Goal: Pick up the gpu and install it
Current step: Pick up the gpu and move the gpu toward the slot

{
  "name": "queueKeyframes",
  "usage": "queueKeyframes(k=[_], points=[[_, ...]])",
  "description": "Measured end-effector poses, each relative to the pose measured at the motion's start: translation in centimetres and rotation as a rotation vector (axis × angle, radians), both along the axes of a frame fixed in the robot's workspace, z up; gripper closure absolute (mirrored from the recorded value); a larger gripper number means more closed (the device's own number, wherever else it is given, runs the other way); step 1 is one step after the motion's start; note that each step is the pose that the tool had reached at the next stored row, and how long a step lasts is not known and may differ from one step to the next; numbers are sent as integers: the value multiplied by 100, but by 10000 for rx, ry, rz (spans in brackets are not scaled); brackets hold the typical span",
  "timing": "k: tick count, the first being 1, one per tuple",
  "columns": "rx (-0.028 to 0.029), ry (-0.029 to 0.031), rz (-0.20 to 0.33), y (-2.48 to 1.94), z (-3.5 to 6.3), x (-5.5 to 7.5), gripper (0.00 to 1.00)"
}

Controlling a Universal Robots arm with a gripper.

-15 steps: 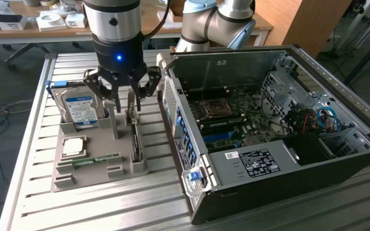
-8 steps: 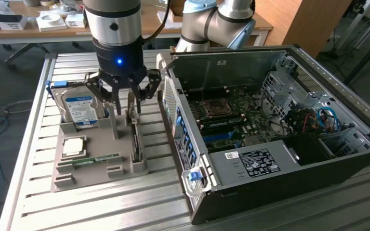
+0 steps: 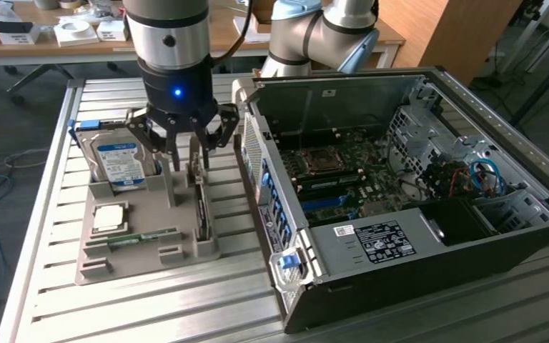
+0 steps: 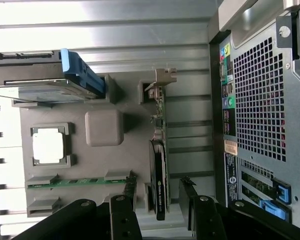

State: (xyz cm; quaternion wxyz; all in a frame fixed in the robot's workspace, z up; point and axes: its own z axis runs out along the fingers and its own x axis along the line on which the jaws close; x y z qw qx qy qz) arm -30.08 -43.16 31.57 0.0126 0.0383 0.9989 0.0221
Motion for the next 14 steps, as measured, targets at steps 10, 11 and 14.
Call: queueKeyframes(k=[10,11,14], points=[[-1,2,0,0,-81,0,53],[-1,1,0,0,-91,0,53],[-1,1,0,0,-124,0,53]])
